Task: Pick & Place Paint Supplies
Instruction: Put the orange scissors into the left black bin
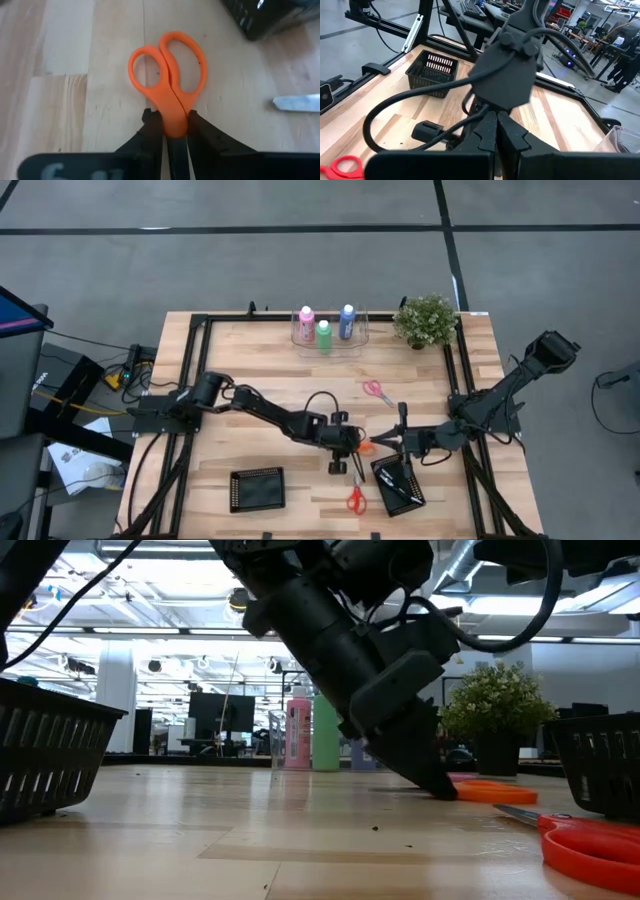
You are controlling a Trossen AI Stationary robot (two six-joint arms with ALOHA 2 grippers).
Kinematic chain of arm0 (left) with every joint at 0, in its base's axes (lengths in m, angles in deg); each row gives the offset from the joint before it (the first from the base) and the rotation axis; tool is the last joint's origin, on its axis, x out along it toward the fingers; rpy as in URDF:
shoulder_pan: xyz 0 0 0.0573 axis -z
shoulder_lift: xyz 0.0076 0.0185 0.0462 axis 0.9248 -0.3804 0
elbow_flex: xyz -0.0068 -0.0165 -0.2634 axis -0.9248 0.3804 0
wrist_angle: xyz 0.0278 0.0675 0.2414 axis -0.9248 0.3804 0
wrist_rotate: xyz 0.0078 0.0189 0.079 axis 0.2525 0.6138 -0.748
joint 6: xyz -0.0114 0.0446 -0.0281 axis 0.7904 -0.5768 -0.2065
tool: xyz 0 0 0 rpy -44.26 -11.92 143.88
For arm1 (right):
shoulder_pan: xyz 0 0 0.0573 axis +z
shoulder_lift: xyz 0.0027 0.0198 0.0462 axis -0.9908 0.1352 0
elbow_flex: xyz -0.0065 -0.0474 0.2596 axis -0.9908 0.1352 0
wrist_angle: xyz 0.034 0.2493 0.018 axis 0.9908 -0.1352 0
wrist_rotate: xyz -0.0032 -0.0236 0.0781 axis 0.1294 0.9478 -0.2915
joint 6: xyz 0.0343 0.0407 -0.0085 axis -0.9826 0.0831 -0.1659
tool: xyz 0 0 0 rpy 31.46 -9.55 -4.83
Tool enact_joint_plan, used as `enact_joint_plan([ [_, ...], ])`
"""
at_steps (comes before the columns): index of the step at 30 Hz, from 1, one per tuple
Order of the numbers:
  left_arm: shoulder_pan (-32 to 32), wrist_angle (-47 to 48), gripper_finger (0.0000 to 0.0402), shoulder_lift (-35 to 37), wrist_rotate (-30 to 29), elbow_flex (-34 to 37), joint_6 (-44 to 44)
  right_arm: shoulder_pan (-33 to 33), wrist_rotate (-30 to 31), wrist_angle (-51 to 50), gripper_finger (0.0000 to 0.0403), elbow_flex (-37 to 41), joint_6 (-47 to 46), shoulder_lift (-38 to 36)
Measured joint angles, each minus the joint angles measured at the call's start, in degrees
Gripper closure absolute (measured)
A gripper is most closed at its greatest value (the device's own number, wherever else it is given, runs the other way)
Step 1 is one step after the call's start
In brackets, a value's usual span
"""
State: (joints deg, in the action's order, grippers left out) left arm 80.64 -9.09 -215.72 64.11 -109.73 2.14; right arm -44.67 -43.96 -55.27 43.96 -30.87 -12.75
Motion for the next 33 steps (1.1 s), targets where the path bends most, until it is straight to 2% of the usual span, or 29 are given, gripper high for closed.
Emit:
enact_joint_plan([
  [5,0.59,3.84,0.0348,4.13,-3.28,1.88,0.26,0.0,0.0,0.0,0.0403,0.0,0.0,0.0],
  [11,0.59,3.58,0.0348,12.35,-5.98,11.0,2.28,-0.02,-0.07,-0.11,0.0403,0.0,0.0,0.0],
  [18,0.48,-11.4,0.0348,23.51,-7.14,25.95,6.17,-0.02,-0.58,1.4,0.0403,0.02,1.04,0.02],
  [22,1.23,-16.22,0.0348,30.9,-8.57,33.78,8.47,-0.02,-3.62,3.42,0.0403,0.02,3.25,0.05],
  [27,5.6,-17.89,0.0348,41.66,-10.8,39.98,7.83,-0.63,-9.34,11.49,0.0403,0.66,7.51,3.24],
  [33,13.17,-15.31,0.0348,53.92,-11.29,46.51,7.88,-6.94,-18.67,31.92,0.0403,6.92,5.57,11.68],
])
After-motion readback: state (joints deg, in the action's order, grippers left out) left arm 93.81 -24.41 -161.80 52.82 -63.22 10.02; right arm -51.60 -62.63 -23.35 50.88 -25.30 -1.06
